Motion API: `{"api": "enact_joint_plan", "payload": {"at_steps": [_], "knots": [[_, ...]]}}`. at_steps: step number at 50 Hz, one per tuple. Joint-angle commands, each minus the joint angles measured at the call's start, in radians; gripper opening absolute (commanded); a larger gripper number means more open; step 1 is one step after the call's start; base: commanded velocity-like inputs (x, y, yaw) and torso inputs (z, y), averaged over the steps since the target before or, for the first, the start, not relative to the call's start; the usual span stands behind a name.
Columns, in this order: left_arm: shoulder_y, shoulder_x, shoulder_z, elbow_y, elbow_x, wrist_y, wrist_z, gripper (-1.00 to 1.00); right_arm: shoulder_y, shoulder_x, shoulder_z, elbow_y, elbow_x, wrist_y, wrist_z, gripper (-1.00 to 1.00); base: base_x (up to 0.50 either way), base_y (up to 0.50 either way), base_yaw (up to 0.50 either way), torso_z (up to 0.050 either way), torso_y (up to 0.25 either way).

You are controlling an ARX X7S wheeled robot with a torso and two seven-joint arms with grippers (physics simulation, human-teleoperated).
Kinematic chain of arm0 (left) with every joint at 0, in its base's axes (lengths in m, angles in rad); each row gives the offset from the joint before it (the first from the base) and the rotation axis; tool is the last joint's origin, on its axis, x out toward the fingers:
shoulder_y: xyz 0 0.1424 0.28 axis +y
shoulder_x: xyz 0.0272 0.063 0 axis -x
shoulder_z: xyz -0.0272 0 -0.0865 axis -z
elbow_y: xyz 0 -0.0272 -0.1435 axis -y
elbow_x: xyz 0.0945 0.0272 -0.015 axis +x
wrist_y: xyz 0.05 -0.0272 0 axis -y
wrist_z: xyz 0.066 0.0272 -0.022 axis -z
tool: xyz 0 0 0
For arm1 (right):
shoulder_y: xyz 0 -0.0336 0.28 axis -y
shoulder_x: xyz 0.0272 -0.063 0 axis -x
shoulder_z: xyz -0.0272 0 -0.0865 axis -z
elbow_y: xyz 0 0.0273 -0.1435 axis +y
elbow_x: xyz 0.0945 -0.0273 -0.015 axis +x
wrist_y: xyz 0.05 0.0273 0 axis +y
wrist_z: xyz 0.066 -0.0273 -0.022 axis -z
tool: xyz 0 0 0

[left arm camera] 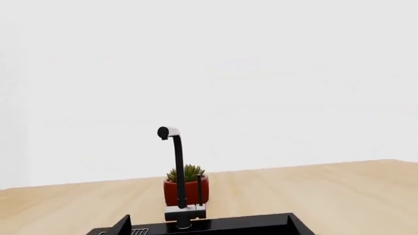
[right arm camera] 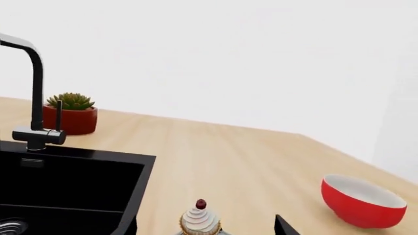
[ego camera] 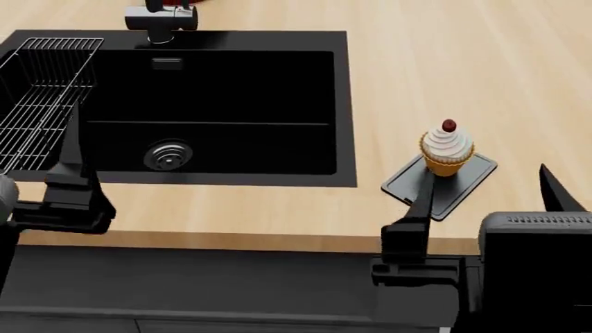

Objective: Move the fresh-baked cupcake off the tray onto the counter, and place the bowl used for mixing into the sink.

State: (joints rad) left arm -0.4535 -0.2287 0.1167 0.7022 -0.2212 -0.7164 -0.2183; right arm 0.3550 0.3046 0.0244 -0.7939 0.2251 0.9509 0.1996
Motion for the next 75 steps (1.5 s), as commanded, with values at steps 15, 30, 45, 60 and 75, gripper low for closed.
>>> {"api": "enact_joint_plan", "payload": {"at_steps": [15,30,45,60,75], "knots": [[-0.323,0.012,-0.006,0.060,-0.085,-0.268,-0.009,1.00,0.312,0.082,-0.002,-0.002,0.076,0.269,-0.041,1.00,0.00,0.00,0.00,0.000,0.000],[-0.435,0.009,-0.011,0.053,-0.096,-0.331,-0.026,1.00,0.475,0.102,-0.051,0.109,0.075,0.278,-0.058,1.00,0.00,0.00,0.00,0.000,0.000],[-0.504,0.009,-0.017,0.046,-0.107,-0.365,-0.037,1.00,0.622,0.098,-0.032,0.118,0.105,0.391,-0.063,1.00,0.00,0.00,0.00,0.000,0.000],[-0.514,0.007,-0.043,0.085,-0.125,-0.403,-0.056,1.00,0.697,0.091,-0.084,0.226,0.094,0.315,-0.075,1.00,0.00,0.00,0.00,0.000,0.000],[-0.535,-0.008,-0.049,0.069,-0.124,-0.403,-0.065,1.00,0.706,0.085,-0.112,0.273,0.085,0.262,-0.076,1.00,0.00,0.00,0.00,0.000,0.000]]}}
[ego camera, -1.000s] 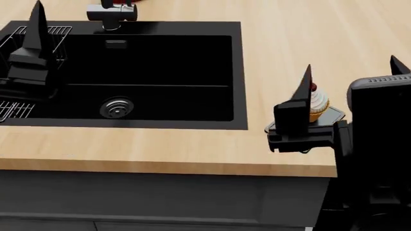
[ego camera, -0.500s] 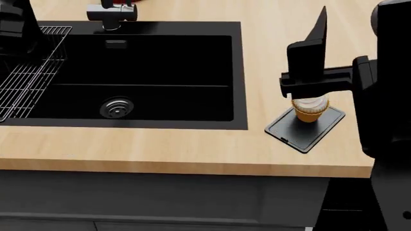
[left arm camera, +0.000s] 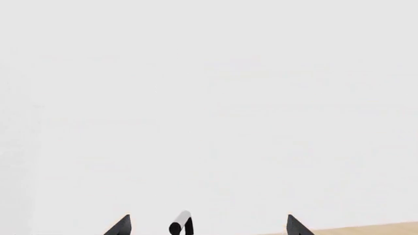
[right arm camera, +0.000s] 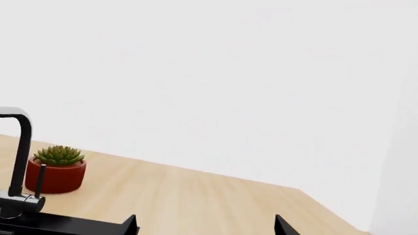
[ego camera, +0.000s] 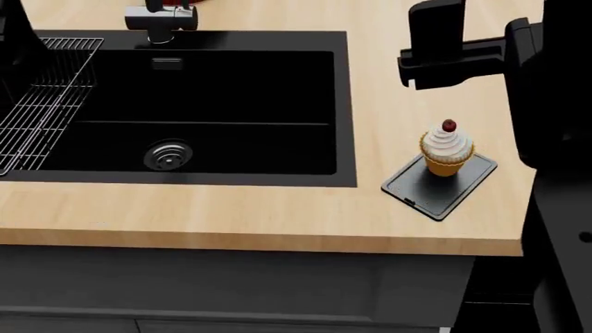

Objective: Move the fresh-baked cupcake off the tray onto the counter, and place the bowl used for mixing into the sink.

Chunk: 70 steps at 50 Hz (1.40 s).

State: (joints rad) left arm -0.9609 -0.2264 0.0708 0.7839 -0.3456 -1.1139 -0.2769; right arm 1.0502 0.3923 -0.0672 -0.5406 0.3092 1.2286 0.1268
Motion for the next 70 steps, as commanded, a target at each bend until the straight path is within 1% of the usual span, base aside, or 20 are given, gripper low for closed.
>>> {"api": "enact_joint_plan", "payload": {"at_steps": [1,7,11,12,16,27,33,36,39,40,44,52,55,70], "knots": [[-0.045,-0.012,-0.003,-0.017,0.000,-0.010,-0.007,1.00,0.011,-0.004,-0.022,0.013,0.004,-0.010,-0.004,1.00,0.00,0.00,0.00,0.000,0.000],[-0.166,-0.015,0.005,-0.102,0.007,-0.006,0.001,1.00,0.021,-0.002,-0.032,-0.002,0.012,0.006,-0.007,1.00,0.00,0.00,0.00,0.000,0.000],[-0.217,-0.014,0.025,-0.145,0.017,0.010,0.004,1.00,0.025,-0.002,-0.039,-0.015,0.020,0.017,-0.011,1.00,0.00,0.00,0.00,0.000,0.000],[-0.228,-0.014,0.029,-0.156,0.018,0.013,0.006,1.00,0.051,-0.002,-0.039,-0.005,0.023,0.033,-0.014,1.00,0.00,0.00,0.00,0.000,0.000],[-0.262,-0.016,0.039,-0.191,0.022,0.023,0.011,1.00,0.029,0.002,-0.038,-0.016,0.023,0.023,-0.012,1.00,0.00,0.00,0.00,0.000,0.000],[-0.307,-0.016,0.083,-0.355,0.056,0.128,0.030,1.00,0.060,0.003,-0.046,-0.010,0.029,0.045,-0.011,1.00,0.00,0.00,0.00,0.000,0.000],[-0.321,-0.012,0.104,-0.460,0.081,0.198,0.035,1.00,0.029,0.006,-0.044,-0.026,0.030,0.032,-0.008,1.00,0.00,0.00,0.00,0.000,0.000],[-0.338,-0.002,0.105,-0.482,0.082,0.203,0.030,1.00,0.047,0.006,-0.041,-0.027,0.036,0.053,-0.008,1.00,0.00,0.00,0.00,0.000,0.000],[-0.338,0.000,0.108,-0.492,0.086,0.214,0.027,1.00,0.024,0.007,-0.041,-0.032,0.034,0.038,-0.006,1.00,0.00,0.00,0.00,0.000,0.000],[-0.341,0.005,0.107,-0.516,0.088,0.231,0.028,1.00,0.040,0.005,-0.044,-0.028,0.037,0.051,-0.007,1.00,0.00,0.00,0.00,0.000,0.000],[-0.380,0.024,0.123,-0.614,0.101,0.280,0.033,1.00,0.014,0.005,-0.042,-0.040,0.036,0.038,-0.003,1.00,0.00,0.00,0.00,0.000,0.000],[-0.364,0.025,0.126,-0.604,0.094,0.276,0.028,1.00,0.044,0.006,-0.045,-0.032,0.042,0.057,-0.003,1.00,0.00,0.00,0.00,0.000,0.000],[-0.361,0.025,0.128,-0.597,0.090,0.268,0.027,1.00,0.021,0.006,-0.043,-0.038,0.039,0.039,0.000,1.00,0.00,0.00,0.00,0.000,0.000],[-0.359,0.029,0.129,-0.608,0.076,0.273,0.026,1.00,0.030,0.002,-0.027,-0.034,0.047,0.045,0.005,1.00,0.00,0.00,0.00,0.000,0.000]]}}
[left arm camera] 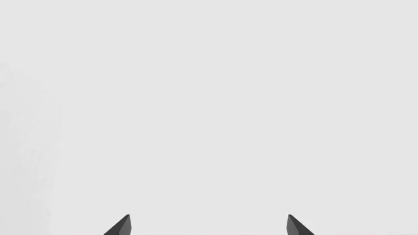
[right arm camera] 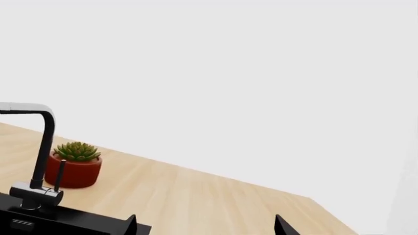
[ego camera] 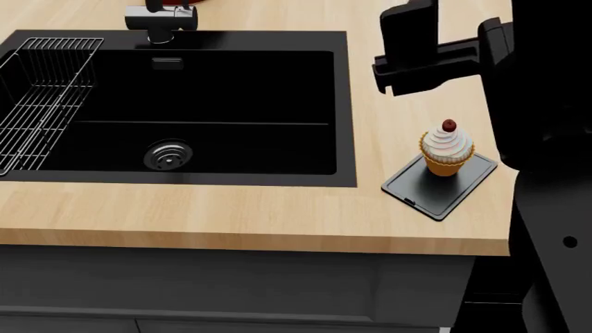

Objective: Move the fresh-baked cupcake off the tray onto the counter, and place the bowl used for mixing into the sink.

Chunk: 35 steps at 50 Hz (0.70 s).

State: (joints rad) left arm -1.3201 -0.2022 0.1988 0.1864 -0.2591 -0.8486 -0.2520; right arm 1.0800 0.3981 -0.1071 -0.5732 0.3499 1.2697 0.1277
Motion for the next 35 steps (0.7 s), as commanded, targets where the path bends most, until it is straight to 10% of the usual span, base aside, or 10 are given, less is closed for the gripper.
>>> {"api": "enact_joint_plan", "payload": {"at_steps": [1,35], "knots": [[0.000,0.005,0.000,-0.010,-0.012,0.008,0.001,1.00,-0.001,-0.005,0.016,0.001,0.006,0.006,0.006,1.00,0.00,0.00,0.00,0.000,0.000],[0.010,-0.001,0.010,-0.007,-0.033,0.015,-0.007,1.00,-0.017,0.002,0.028,-0.020,0.031,0.007,0.002,1.00,0.03,-0.46,0.00,0.000,0.000]]}}
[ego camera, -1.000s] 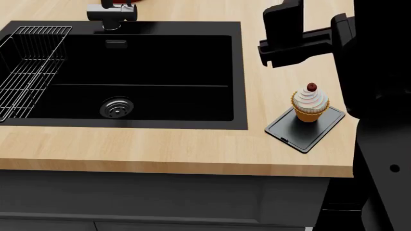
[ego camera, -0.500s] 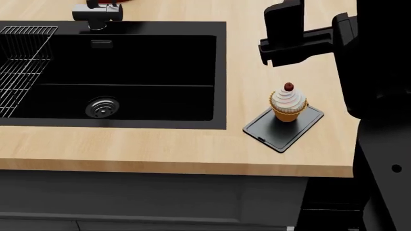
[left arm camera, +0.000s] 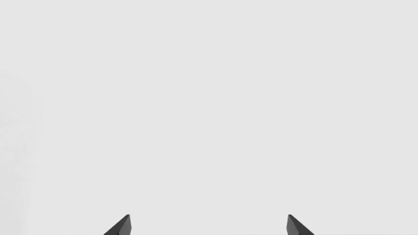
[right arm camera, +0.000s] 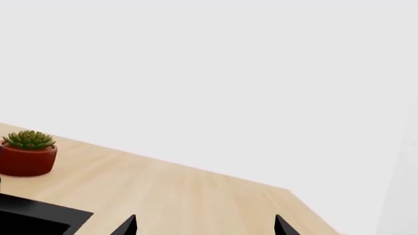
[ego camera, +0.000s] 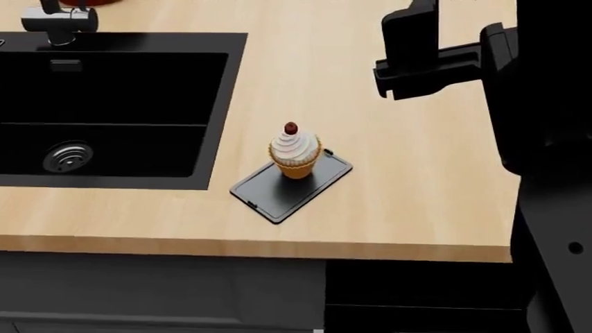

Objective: Move the fresh-baked cupcake off the tray onto the counter, and place the bowl used for mixing into the sink.

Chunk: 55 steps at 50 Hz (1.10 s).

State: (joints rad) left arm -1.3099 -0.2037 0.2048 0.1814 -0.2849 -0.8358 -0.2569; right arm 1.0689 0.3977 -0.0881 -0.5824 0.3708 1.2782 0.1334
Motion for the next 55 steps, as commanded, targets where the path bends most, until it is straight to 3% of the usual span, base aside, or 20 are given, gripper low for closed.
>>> {"api": "enact_joint_plan", "payload": {"at_steps": [1,8,32,55], "knots": [[0.000,0.000,0.005,-0.003,-0.007,0.003,-0.003,1.00,-0.005,0.003,0.007,-0.011,0.010,-0.002,-0.004,1.00,0.24,-0.50,0.00,0.000,0.000],[0.005,0.000,0.003,-0.005,-0.013,0.010,-0.004,1.00,0.012,0.008,-0.003,-0.011,0.016,0.004,-0.009,1.00,0.37,-0.40,0.00,0.000,0.000],[0.026,-0.005,0.008,0.004,-0.031,0.018,-0.008,1.00,0.002,0.013,-0.018,-0.012,0.018,0.004,-0.002,1.00,0.36,0.00,0.00,0.000,0.000],[0.024,-0.009,0.031,0.000,-0.035,0.023,-0.015,1.00,-0.026,-0.002,-0.012,-0.068,0.064,0.090,0.002,1.00,0.01,0.00,0.00,0.000,0.000]]}}
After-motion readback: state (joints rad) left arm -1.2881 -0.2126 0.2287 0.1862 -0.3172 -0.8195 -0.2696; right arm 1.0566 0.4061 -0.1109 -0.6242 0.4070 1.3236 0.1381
